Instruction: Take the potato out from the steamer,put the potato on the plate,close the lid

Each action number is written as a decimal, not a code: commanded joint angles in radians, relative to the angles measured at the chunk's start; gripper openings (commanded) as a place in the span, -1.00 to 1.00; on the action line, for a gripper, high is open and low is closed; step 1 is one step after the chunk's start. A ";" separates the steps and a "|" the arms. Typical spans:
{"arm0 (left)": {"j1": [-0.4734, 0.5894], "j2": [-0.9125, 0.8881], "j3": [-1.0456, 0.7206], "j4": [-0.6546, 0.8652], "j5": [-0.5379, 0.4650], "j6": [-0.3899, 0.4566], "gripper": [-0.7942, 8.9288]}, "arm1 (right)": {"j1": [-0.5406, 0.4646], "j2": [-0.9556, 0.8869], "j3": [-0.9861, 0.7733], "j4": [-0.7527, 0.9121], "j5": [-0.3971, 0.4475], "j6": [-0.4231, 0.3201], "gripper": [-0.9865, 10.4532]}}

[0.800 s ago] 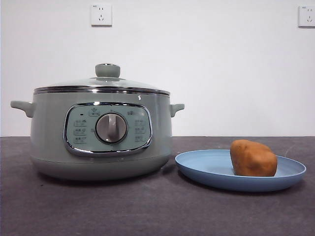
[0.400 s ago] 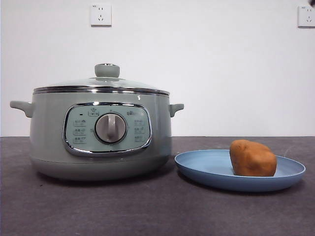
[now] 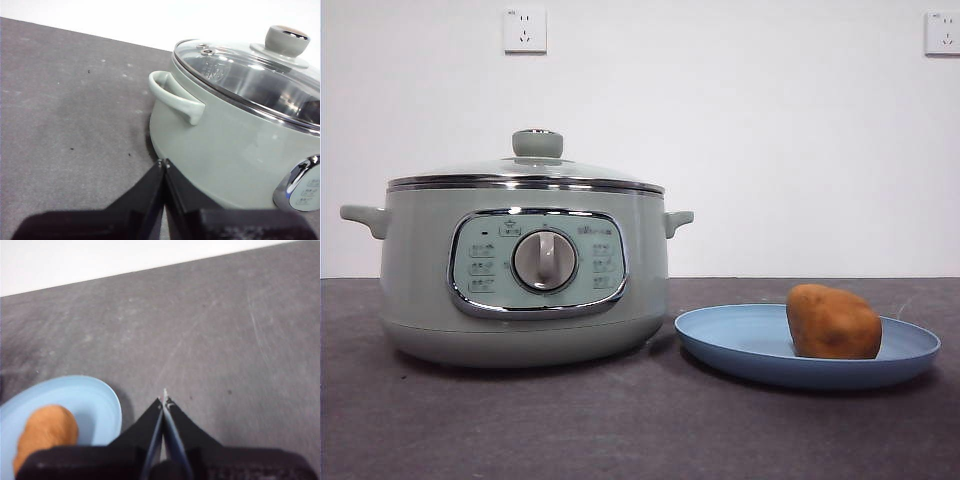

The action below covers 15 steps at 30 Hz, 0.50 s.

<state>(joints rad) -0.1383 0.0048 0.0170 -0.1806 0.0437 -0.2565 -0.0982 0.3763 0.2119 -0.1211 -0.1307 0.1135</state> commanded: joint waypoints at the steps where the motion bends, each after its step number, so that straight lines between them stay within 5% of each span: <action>1: 0.003 -0.003 -0.014 0.007 0.000 -0.006 -0.84 | -0.007 -0.077 -0.076 0.038 0.000 0.022 -0.83; 15: 0.003 -0.003 -0.014 0.007 0.001 -0.006 -0.84 | -0.007 -0.285 -0.200 0.012 0.007 0.029 -0.83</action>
<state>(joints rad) -0.1383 0.0048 0.0170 -0.1806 0.0437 -0.2565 -0.1047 0.1001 0.0284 -0.1078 -0.1280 0.1337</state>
